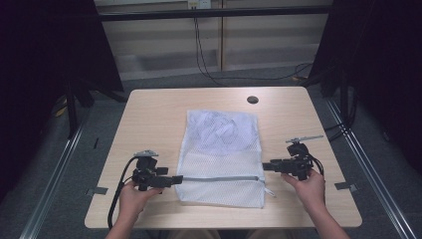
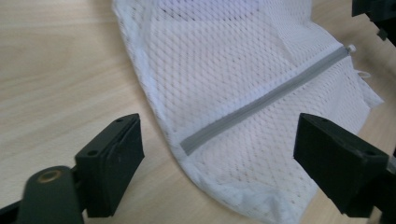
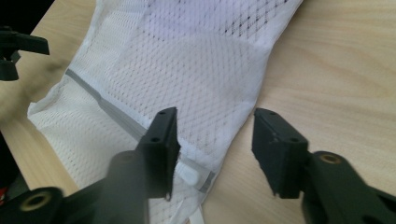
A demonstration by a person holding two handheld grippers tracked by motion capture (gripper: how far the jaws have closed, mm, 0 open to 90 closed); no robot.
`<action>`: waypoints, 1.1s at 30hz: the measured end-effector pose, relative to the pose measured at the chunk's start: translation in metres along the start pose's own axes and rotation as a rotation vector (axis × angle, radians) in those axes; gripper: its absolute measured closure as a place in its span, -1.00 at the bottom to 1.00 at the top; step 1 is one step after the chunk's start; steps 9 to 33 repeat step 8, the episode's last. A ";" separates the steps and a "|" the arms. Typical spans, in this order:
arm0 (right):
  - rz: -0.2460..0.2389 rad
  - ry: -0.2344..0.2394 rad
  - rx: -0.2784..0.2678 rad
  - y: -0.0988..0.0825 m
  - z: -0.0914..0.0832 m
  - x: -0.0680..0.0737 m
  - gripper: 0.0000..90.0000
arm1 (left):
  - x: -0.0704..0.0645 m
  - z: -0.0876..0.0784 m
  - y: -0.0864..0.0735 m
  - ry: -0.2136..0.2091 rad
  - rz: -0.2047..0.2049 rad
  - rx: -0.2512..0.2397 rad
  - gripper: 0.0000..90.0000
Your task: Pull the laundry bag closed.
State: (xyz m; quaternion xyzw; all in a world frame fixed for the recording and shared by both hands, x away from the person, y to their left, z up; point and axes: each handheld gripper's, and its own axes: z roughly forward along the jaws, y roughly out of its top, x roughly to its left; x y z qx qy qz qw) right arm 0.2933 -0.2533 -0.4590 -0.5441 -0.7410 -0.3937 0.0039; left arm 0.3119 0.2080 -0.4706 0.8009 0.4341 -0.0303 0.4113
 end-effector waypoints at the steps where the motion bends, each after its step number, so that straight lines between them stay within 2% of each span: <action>1: -0.004 -0.012 -0.005 0.000 0.000 0.000 0.02 | 0.001 -0.001 0.000 0.013 0.010 0.002 -0.66; 5: -0.025 -0.056 -0.034 0.001 -0.002 0.001 -0.19 | 0.005 -0.001 0.000 0.057 0.042 -0.012 -0.74; 8: -0.026 -0.084 -0.048 0.000 -0.003 -0.002 -0.30 | 0.009 -0.001 0.001 0.083 0.043 -0.026 -0.77; 33: -0.026 -0.084 -0.048 0.000 -0.003 -0.002 -0.30 | 0.009 -0.001 0.001 0.083 0.043 -0.026 -0.77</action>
